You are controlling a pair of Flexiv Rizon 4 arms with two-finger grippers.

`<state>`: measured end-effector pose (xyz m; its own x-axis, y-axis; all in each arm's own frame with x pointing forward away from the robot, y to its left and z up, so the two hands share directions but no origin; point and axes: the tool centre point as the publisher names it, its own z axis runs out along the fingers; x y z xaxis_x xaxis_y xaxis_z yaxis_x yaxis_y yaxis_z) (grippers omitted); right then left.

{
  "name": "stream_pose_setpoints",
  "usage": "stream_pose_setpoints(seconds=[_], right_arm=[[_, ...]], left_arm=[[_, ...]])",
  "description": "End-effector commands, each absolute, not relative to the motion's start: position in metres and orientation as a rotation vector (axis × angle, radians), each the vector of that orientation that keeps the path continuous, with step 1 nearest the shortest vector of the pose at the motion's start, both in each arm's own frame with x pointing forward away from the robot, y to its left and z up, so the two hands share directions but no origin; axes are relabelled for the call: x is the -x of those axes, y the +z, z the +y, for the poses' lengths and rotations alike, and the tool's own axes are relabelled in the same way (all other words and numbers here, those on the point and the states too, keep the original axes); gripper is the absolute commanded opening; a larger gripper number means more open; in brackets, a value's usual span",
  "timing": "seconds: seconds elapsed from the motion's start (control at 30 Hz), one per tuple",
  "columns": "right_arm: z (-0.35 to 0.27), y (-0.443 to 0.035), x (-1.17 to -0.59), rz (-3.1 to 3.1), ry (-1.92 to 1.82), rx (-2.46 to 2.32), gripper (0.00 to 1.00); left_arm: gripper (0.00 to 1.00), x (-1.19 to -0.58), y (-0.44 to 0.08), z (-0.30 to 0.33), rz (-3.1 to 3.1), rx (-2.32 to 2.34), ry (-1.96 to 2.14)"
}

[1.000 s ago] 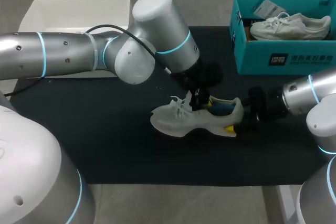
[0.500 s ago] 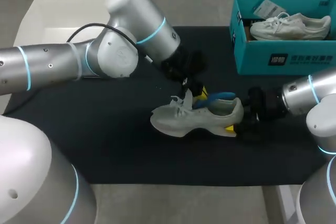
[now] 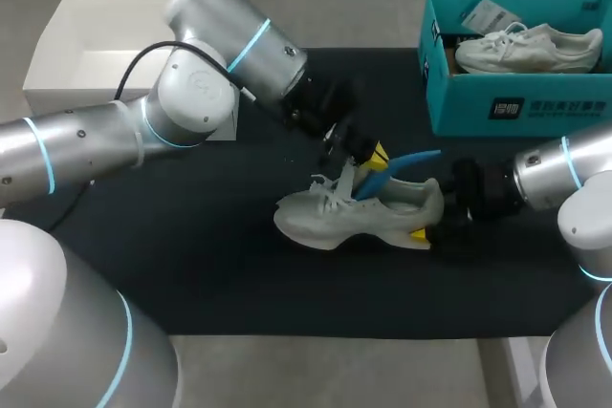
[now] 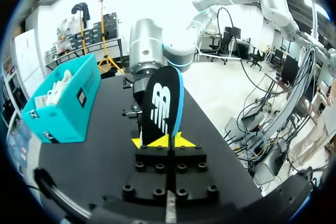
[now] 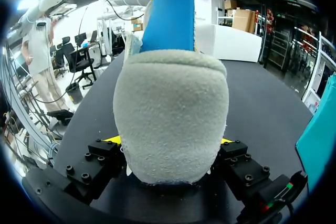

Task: Take the shoe out of the shoebox, open the shoe tongue, remove and reinsert the insole, then place the shoe into the shoebox

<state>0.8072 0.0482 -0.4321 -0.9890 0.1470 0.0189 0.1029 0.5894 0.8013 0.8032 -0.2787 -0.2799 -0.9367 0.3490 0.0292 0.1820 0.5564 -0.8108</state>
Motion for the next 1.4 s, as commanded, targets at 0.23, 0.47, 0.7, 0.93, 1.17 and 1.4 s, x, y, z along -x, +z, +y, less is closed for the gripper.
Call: stream_pose_setpoints(seconds=[0.23, 0.47, 0.7, 0.93, 1.17, 1.4], right_arm=[[0.052, -0.439, -0.805, 2.757, 1.381, -0.219, 0.00], [0.052, -0.439, -0.805, 2.757, 1.381, -0.219, 0.00], [0.052, -0.439, -0.805, 2.757, 1.381, -0.219, 0.00], [0.052, -0.439, -0.805, 2.757, 1.381, -0.219, 0.00], [0.052, -0.439, -0.805, 2.757, 1.381, -0.219, 0.00], [0.052, -0.439, -0.805, 2.757, 1.381, -0.219, 0.00]], left_arm=[[0.00, -0.776, -0.209, -0.306, -2.532, 0.581, 1.494], [0.00, -0.759, -0.158, -0.323, -2.420, 0.699, 1.641], [0.00, -0.750, -0.126, -0.326, -2.421, 0.839, 1.653], [0.00, -0.750, -0.126, -0.326, -2.421, 0.839, 1.653], [0.00, -0.750, -0.126, -0.326, -2.421, 0.839, 1.653], [0.00, -0.750, -0.126, -0.326, -2.421, 0.839, 1.653]])
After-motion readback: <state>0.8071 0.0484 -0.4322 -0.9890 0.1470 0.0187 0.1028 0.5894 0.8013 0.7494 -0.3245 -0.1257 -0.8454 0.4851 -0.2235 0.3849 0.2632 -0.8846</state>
